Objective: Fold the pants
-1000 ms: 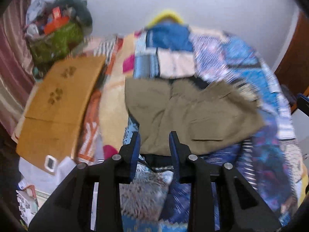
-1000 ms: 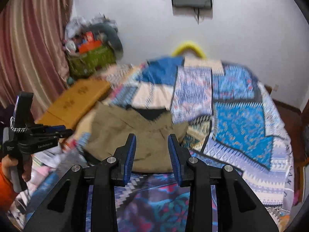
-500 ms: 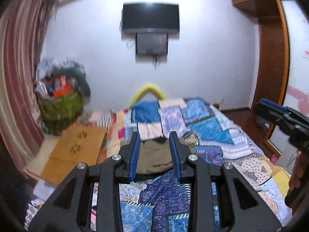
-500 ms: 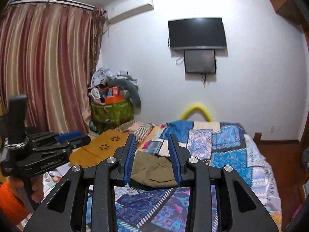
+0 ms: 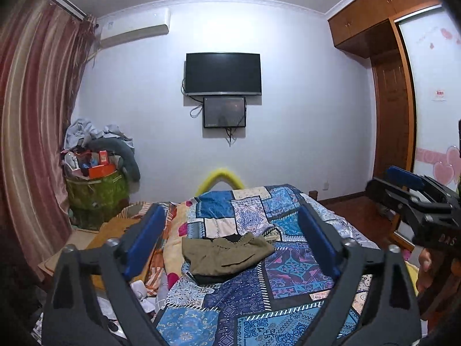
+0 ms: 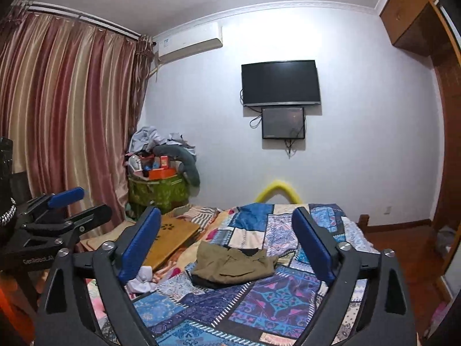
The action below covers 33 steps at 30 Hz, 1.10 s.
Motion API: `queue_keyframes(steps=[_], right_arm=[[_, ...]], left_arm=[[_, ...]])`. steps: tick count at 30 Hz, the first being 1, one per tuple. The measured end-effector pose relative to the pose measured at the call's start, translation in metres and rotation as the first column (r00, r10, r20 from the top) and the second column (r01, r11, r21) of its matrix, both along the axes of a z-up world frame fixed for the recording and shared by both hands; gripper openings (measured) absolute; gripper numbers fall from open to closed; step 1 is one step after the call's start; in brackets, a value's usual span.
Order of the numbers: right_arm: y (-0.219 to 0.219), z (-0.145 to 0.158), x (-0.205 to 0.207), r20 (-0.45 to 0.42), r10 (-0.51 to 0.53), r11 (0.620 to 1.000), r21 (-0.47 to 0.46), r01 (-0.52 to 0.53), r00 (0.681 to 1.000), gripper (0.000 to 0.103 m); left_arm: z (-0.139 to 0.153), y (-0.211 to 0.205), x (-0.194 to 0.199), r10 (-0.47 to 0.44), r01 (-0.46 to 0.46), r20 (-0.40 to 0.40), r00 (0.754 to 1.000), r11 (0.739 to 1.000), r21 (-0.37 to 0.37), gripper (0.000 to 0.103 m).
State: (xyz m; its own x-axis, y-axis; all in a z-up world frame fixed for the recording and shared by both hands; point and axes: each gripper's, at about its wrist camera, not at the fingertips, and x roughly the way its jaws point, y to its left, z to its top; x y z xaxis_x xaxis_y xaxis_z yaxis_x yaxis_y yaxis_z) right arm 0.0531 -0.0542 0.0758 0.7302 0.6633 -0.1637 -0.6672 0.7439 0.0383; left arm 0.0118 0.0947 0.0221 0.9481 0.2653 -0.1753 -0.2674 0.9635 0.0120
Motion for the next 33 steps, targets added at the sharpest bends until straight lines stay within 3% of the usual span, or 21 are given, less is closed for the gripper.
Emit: queue_keyframes(steps=[2,15,33], right_arm=[[-0.001,0.0,-0.005,0.015,-0.013,1.0,0.003,0.013,1.0,0.102],[-0.005,-0.005,-0.017,0.028,-0.029,1.0,-0.003,0.029,0.999,0.102],[-0.01,-0.013,-0.017,-0.003,-0.052,0.999,0.014,0.053,0.999,0.102]], left_arm=[[0.0,0.001,-0.002,-0.002,0.003,0.012,1.0,1.0,-0.018,0.101],[0.002,-0.007,-0.017,-0.012,0.012,0.035,0.999,1.0,-0.016,0.103],[-0.006,-0.007,-0.006,-0.031,0.031,0.015,0.999,0.999,-0.017,0.103]])
